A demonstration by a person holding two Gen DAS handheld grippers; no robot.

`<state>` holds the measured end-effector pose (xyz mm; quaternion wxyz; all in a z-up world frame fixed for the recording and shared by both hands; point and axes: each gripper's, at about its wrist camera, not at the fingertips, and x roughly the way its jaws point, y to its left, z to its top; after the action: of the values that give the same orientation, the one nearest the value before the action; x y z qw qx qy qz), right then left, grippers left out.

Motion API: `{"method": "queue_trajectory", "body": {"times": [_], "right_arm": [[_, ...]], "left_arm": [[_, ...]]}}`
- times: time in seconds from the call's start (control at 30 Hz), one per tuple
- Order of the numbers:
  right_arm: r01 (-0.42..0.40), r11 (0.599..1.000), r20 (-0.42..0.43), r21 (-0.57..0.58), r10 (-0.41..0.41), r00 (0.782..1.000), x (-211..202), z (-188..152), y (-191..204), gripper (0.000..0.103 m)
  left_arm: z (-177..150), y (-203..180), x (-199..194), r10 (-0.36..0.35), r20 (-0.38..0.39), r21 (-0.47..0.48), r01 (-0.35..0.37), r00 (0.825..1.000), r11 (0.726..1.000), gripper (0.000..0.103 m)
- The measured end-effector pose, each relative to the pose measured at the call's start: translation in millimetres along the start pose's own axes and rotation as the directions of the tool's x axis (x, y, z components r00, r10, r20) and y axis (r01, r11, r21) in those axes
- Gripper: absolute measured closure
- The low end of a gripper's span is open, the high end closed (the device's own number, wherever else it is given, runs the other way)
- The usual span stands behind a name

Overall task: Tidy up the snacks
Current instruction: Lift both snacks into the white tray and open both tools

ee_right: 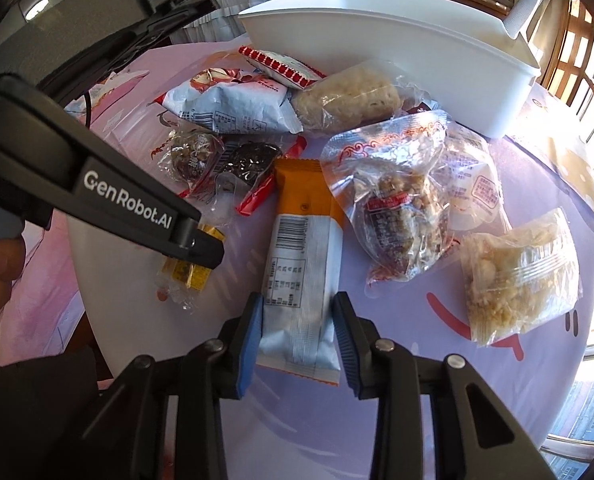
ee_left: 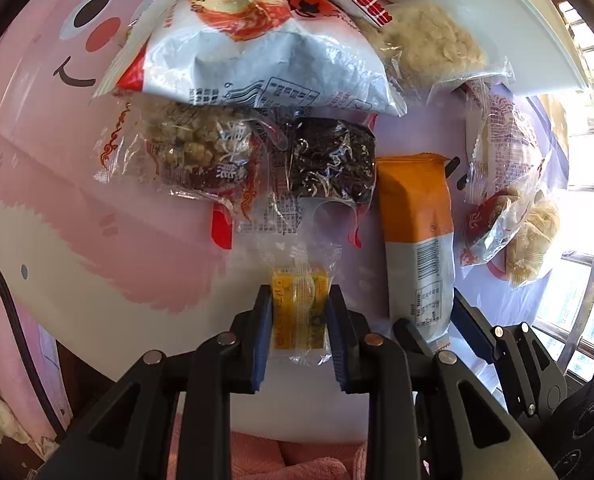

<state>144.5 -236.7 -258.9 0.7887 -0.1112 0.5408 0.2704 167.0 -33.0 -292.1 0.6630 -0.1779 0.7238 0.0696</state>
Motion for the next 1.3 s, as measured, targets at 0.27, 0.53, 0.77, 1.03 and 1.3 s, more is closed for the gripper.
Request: {"method": "queue_trajectory", "body": {"times": [0.27,0.53,0.77,1.03,1.3], "right_arm": [[0.006,1.0,-0.014,-0.01,-0.006,1.0,-13.1,-2.7,1.5,0.071],[-0.009,1.0,0.032,-0.03,0.01,0.999,-38.0,-6.8,19.1,0.071],[-0.008,0.999,0.108,-0.047,0.013,0.994,-68.1,1.1,39.2,0.071],[0.028,0.999,0.22,0.02,-0.032,0.975,-96.3,35.1,39.8,0.07],[0.09,0.99,0.314,0.109,-0.12,0.942,-109.3,86.0,28.5,0.07]], "left_arm": [[-13.6,14.6,-19.3,-0.02,0.062,-0.027,0.022,0.998,0.999,0.079],[-29.8,17.6,-52.3,-0.025,0.116,0.006,0.024,0.993,1.0,0.079],[-20.3,20.2,-96.5,-0.051,0.178,0.055,0.041,0.983,0.998,0.079],[6.8,27.3,-159.6,-0.103,0.273,0.137,0.068,0.956,0.988,0.079],[57.2,21.6,-200.5,-0.138,0.325,0.231,0.063,0.935,0.971,0.079]]}}
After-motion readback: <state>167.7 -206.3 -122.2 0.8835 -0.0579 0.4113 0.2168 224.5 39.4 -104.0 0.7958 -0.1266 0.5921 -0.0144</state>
